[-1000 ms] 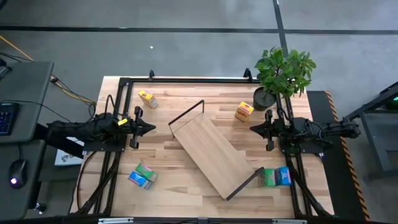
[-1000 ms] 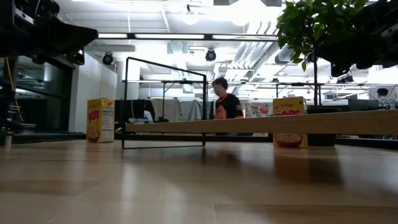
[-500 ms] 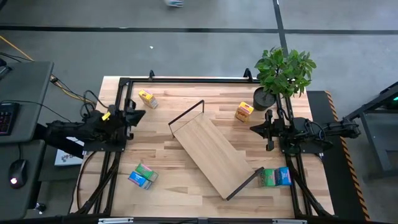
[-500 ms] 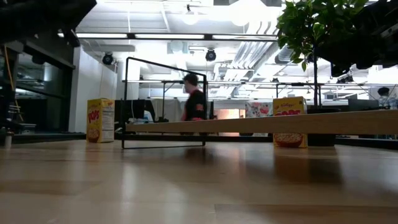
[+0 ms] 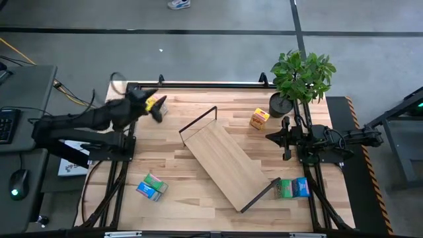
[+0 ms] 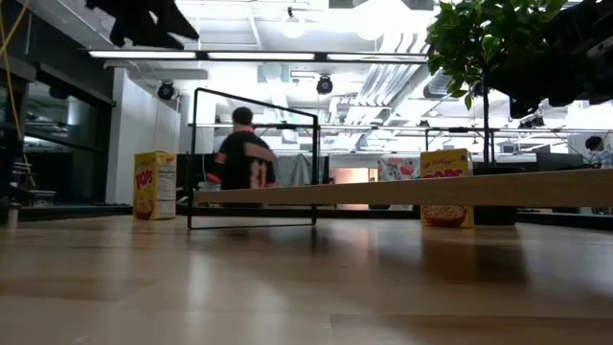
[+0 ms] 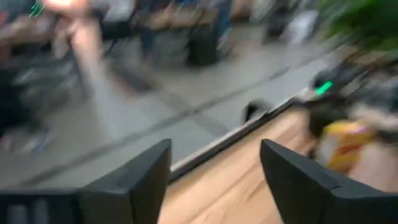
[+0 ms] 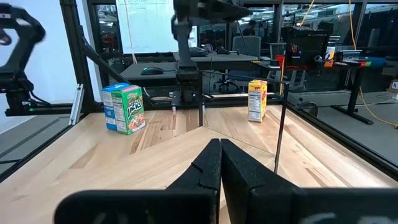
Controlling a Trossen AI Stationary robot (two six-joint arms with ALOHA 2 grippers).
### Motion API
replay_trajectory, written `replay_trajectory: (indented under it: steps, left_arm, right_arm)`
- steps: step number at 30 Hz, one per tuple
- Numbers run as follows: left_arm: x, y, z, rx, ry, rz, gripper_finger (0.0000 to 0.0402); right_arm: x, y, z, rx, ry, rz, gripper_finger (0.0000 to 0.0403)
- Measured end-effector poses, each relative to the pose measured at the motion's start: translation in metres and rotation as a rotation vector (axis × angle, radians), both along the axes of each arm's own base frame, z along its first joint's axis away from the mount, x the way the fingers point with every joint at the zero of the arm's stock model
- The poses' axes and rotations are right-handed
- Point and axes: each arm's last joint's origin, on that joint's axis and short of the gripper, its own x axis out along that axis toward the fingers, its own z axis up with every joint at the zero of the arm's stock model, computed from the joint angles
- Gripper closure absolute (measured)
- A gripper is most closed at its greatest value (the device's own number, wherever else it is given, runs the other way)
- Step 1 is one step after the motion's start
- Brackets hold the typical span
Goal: Stack cereal on shelf
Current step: Put the left yellow cereal box on the shelf
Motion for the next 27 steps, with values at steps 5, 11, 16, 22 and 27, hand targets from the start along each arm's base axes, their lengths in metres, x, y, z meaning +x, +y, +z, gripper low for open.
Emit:
replay_trajectory:
  steps: [5,11,16,22,27]
  left_arm:
    - [0.016,0.013,0.011,-0.203,0.103,0.165,0.011]
    - [0.026,0.023,-0.008,-0.3,0.197,0.281,0.0105]
    - [0.027,0.031,-0.021,-0.362,0.261,0.34,0.0105]
    - [0.027,0.042,-0.031,-0.345,0.481,0.292,0.0105]
    - [0.036,0.049,-0.033,-0.294,0.775,-0.006,0.0105]
  right_arm:
    - [0.0,0.0,0.0,0.0,0.0,0.0,0.0402]
    - [0.0,0.0,0.0,0.0,0.0,0.0,0.0402]
    - [0.0,0.0,0.0,0.0,0.0,0.0,0.0402]
    - [0.0,0.0,0.0,0.0,0.0,0.0,0.0402]
    - [0.0,0.0,0.0,0.0,0.0,0.0,0.0402]
